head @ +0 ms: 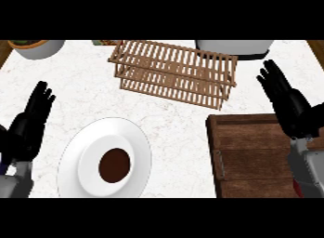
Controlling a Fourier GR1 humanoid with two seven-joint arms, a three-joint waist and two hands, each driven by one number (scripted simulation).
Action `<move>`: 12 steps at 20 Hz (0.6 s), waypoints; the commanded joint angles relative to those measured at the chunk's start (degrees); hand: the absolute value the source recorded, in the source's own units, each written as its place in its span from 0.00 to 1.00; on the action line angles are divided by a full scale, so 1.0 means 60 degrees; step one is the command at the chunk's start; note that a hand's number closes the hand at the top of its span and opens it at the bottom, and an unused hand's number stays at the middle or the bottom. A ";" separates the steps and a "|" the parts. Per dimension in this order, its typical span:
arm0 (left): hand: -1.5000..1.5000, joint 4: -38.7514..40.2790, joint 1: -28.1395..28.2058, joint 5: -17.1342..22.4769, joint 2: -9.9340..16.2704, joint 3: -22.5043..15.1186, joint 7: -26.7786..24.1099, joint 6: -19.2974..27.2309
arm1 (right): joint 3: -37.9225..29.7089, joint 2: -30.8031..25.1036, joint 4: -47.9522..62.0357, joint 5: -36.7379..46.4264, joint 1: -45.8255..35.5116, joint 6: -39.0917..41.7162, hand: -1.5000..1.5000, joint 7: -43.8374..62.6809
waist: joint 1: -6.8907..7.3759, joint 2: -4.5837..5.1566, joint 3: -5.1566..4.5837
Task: Pick the croissant from the tray and place it in the tiered shelf
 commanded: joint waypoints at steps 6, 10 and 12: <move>0.50 0.1183 0.1228 0.0612 -0.0121 0.0076 0.1557 -0.0124 | -0.3359 -0.4221 0.0128 -0.0016 0.1614 0.1032 1.00 -0.0465 | -0.0895 -0.0126 0.0104; 0.50 0.1292 0.1155 0.0789 -0.0528 -0.0358 0.1939 -0.0417 | -0.3777 -0.4919 0.2190 0.0483 0.3393 0.1150 1.00 0.0285 | -0.0716 -0.0061 0.0109; 0.50 0.1215 0.0943 0.0973 -0.0351 -0.0267 0.2349 -0.0713 | -0.4395 -0.5033 0.2931 0.0003 0.3925 0.2026 0.00 -0.0884 | -0.0376 -0.0091 0.0110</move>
